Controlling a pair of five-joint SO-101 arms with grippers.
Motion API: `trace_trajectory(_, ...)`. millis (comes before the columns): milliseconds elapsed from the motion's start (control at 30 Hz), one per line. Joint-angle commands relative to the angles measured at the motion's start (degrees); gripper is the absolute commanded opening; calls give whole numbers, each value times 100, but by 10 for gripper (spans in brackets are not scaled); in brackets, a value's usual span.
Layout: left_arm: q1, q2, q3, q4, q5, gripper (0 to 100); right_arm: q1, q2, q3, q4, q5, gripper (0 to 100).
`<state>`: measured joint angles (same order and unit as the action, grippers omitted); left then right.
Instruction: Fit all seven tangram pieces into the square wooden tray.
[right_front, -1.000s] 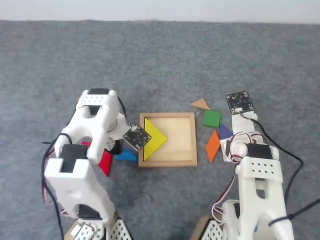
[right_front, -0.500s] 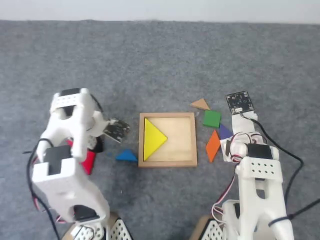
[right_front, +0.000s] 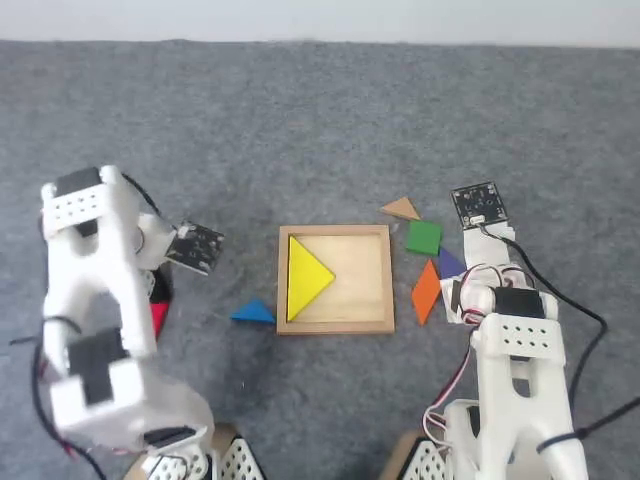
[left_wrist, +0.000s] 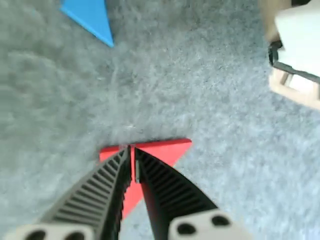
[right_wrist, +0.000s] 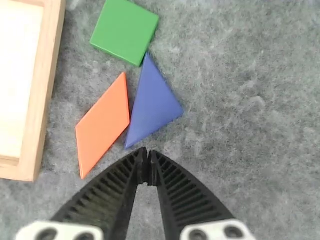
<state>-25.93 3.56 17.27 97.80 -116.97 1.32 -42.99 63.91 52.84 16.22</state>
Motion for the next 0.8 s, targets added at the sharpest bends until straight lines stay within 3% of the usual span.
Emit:
trace_trajectory(0,229,-1741,708,88,18,11,40,-13,-914,927,360,20)
trace_trajectory(167,299,-2945,2211,-958,79,11,-321,-13,-1697,1692,369,20)
trace_trajectory(333,633,-3314,3846,-2330,404,11,-1068,-4,-1688,1815,79,29)
trace_trajectory(400,571,-3323,4224,-2760,422,11,-1244,-4,-1688,1842,-53,76)
trace_trajectory(533,563,-3323,4611,-3068,396,11,-1455,-4,-1688,1719,-396,192)
trace_trajectory(767,563,-3367,5341,-4246,387,11,-1481,875,-1662,848,-1178,202)
